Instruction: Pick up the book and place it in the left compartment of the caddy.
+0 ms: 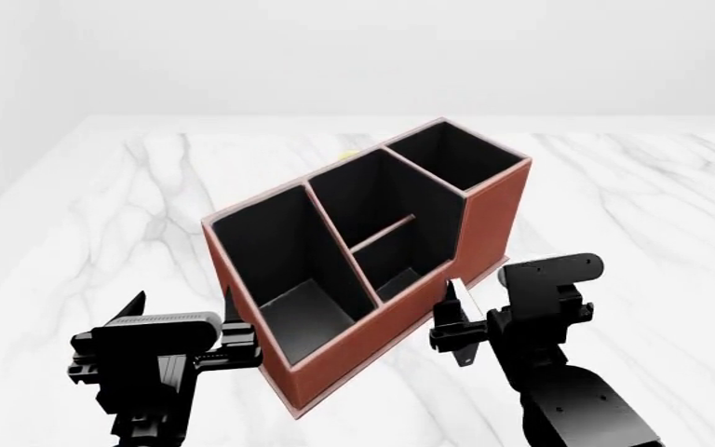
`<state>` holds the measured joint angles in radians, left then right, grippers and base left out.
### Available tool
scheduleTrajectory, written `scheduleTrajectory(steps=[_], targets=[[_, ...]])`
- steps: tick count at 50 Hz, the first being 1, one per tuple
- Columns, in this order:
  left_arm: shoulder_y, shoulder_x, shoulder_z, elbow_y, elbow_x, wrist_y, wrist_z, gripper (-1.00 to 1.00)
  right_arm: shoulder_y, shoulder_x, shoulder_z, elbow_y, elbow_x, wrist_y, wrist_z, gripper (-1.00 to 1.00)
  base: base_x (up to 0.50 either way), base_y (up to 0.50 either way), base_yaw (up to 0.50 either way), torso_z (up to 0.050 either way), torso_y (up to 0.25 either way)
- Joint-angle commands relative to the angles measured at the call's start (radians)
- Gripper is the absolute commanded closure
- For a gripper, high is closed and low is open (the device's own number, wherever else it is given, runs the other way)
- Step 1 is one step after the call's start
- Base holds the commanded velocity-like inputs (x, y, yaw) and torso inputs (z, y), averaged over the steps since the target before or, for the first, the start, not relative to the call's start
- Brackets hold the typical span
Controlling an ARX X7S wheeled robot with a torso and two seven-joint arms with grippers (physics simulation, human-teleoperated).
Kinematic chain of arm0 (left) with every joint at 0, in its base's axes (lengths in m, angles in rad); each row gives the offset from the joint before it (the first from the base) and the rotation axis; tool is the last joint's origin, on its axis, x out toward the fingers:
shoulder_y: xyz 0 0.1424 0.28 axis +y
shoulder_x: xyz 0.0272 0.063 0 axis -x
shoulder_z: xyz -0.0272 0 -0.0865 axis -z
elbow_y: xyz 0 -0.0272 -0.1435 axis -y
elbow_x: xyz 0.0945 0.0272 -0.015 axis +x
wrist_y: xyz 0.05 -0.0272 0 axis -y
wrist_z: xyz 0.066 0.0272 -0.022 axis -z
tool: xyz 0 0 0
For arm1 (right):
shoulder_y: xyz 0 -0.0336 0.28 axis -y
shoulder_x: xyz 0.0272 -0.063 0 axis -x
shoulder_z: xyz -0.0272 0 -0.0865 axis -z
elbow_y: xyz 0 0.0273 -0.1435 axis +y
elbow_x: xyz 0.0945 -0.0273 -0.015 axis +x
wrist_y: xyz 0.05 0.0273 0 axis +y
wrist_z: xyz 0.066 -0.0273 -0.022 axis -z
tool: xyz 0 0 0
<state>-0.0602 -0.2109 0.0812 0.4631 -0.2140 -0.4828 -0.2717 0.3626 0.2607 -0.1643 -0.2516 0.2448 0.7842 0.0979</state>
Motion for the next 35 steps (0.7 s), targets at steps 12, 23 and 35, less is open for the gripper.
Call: scheduleTrajectory(steps=[12,23,35], targets=[[-0.003,0.003,-0.017,0.005,-0.018,0.002,0.009,-1.00,0.158,0.048,0.048,0.167,0.113,0.219,-0.179,-1.00,0.00,0.00,0.00,0.000,0.000],[0.001,-0.004,-0.011,-0.003,-0.025,0.012,0.001,-1.00,0.185,0.032,0.057,0.261,0.117,0.243,-0.168,-1.00,0.00,0.00,0.00,0.000,0.000],[0.003,-0.008,-0.007,-0.006,-0.029,0.018,-0.005,-1.00,0.202,0.025,0.020,0.358,0.093,0.220,-0.169,-1.00,0.00,0.00,0.00,0.000,0.000]])
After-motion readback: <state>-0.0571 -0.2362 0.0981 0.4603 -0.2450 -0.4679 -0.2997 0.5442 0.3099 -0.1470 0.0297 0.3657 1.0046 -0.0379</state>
